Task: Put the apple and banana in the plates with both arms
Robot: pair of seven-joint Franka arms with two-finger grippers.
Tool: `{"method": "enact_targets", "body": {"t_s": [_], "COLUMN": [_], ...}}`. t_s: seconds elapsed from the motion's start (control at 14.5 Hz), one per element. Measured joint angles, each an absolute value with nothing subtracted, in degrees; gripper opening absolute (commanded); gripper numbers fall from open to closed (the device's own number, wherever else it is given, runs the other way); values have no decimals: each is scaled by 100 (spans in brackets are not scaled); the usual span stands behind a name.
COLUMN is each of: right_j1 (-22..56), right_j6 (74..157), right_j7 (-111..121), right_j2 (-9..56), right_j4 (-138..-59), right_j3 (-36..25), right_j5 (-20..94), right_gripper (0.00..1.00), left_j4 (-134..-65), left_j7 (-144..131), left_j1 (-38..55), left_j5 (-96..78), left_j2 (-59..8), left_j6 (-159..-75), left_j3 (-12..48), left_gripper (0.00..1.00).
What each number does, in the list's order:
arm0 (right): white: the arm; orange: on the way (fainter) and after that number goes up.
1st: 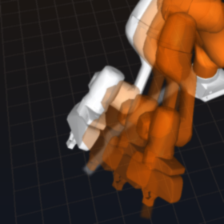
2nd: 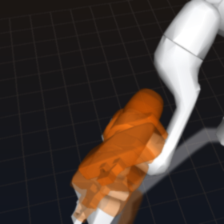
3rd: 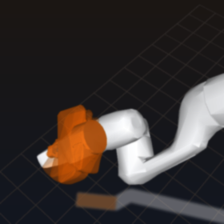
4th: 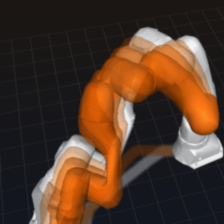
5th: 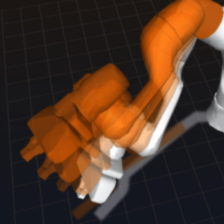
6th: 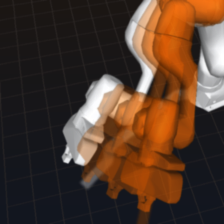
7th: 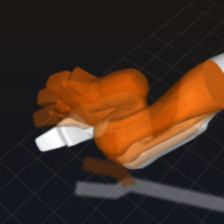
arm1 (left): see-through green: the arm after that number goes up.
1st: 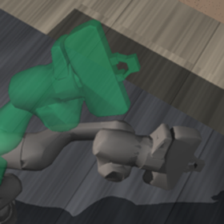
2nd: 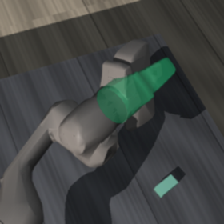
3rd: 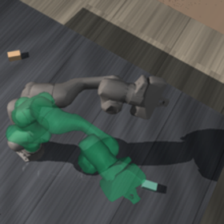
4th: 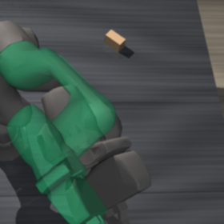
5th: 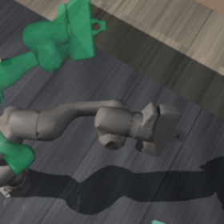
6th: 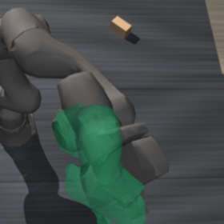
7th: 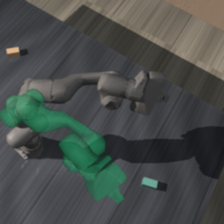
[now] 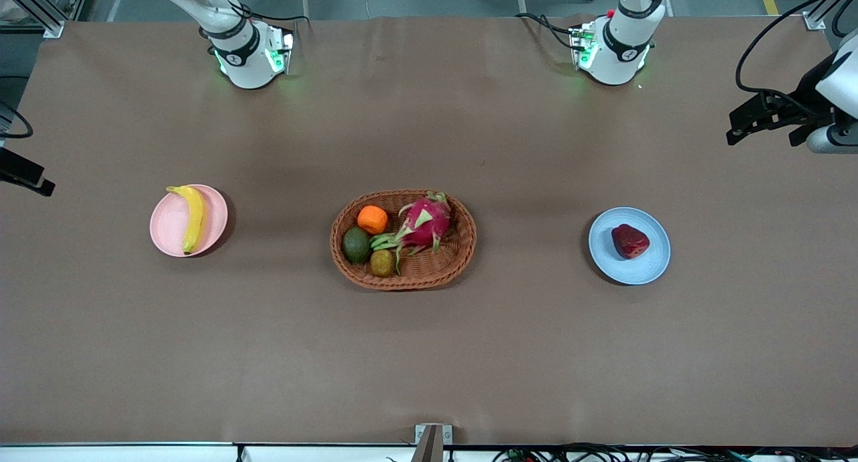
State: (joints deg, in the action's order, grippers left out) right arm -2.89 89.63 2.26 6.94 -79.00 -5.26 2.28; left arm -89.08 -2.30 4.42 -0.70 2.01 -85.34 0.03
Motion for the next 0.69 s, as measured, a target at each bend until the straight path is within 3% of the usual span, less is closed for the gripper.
{"method": "enact_targets", "body": {"t_s": [0.69], "right_j1": [-463], "right_j6": [9648], "right_j7": [226], "right_j2": [-145], "right_j4": [-9275], "right_j3": [-374], "right_j5": [185], "right_gripper": [100], "left_j4": [-9004], "left_j7": [-575], "left_j1": [444], "left_j5": [-59], "left_j2": [413], "left_j6": [-8450], "left_j3": [248], "left_gripper": [100]}}
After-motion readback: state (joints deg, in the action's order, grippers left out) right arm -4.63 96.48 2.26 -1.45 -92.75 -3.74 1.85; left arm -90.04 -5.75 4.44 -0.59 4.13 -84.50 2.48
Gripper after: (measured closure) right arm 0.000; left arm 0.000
